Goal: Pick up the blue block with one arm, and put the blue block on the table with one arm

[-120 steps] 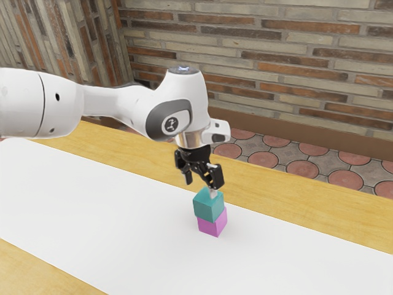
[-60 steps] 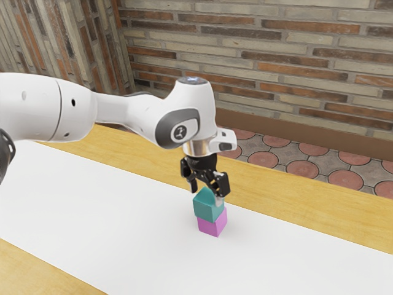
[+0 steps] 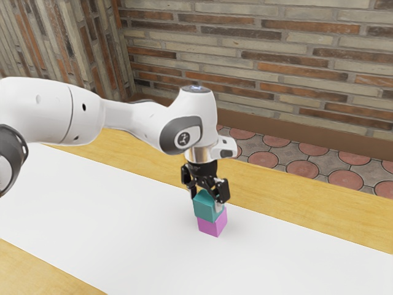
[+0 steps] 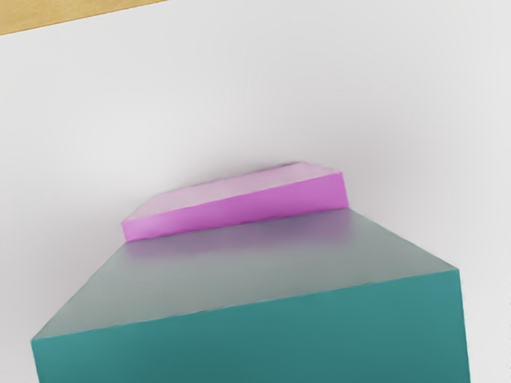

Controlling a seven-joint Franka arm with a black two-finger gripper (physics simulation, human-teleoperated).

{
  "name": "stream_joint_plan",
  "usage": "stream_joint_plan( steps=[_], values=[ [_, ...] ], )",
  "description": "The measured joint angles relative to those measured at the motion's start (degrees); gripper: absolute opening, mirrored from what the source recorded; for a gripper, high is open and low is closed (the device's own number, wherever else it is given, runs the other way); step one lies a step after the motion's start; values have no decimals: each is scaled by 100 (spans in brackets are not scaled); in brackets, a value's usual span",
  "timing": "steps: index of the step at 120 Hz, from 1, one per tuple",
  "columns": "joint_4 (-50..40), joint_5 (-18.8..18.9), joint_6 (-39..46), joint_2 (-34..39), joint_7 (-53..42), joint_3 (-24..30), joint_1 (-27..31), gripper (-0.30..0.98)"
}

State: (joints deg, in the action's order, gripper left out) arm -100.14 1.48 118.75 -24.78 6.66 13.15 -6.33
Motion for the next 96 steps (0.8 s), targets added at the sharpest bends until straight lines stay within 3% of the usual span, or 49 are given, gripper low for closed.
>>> stream_joint_plan(
  steps=[30, 56, 96],
  values=[
    [19, 1, -1, -73, 19, -5, -41, 68],
    [28, 1, -1, -69, 29, -5, -38, 46],
    [182, 69, -33, 89, 47, 10, -214, 39]
  ],
)
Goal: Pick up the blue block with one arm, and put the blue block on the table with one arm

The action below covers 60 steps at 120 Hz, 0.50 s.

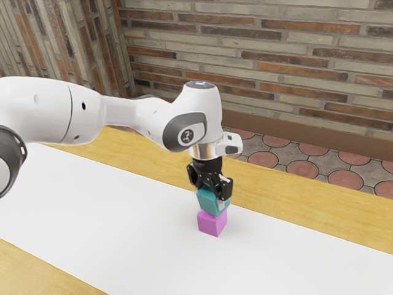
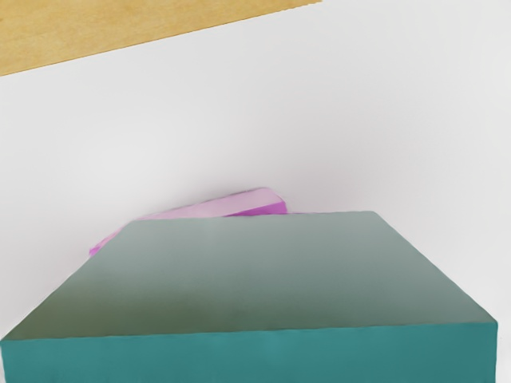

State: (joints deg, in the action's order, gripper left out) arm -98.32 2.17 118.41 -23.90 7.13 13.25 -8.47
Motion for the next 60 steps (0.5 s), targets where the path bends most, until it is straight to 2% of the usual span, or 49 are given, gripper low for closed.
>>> stream_joint_plan(
  steps=[34, 60],
  values=[
    [432, 71, -65, -402, 17, -11, -567, 39],
    [636, 78, -77, -865, 28, -15, -731, 39]
  ],
)
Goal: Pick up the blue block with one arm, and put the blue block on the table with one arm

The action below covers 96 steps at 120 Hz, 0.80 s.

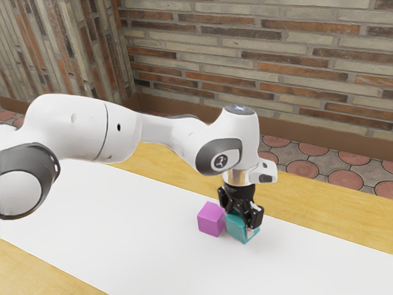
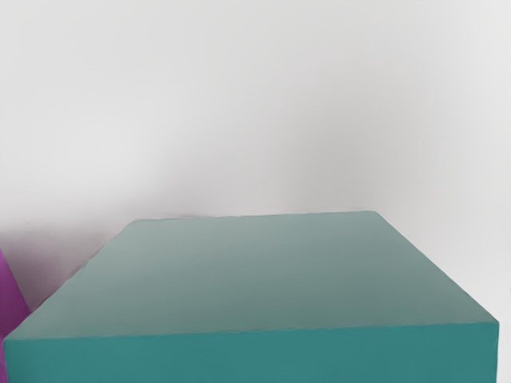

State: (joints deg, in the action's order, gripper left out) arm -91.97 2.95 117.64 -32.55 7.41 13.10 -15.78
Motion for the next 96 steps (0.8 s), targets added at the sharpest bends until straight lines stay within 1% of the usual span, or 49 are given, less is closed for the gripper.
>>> stream_joint_plan(
  steps=[13, 34, 49, 65, 96],
  values=[
    [23, -2, -1, -56, 2, 0, -30, 40],
    [27, -29, 18, -73, 1, -9, -65, 55],
    [86, -28, -24, 362, 0, -2, -25, 61],
    [105, -19, -107, 848, -12, 3, -2, 65],
    [141, -22, -214, 906, -44, -1, 4, 67]
  ],
)
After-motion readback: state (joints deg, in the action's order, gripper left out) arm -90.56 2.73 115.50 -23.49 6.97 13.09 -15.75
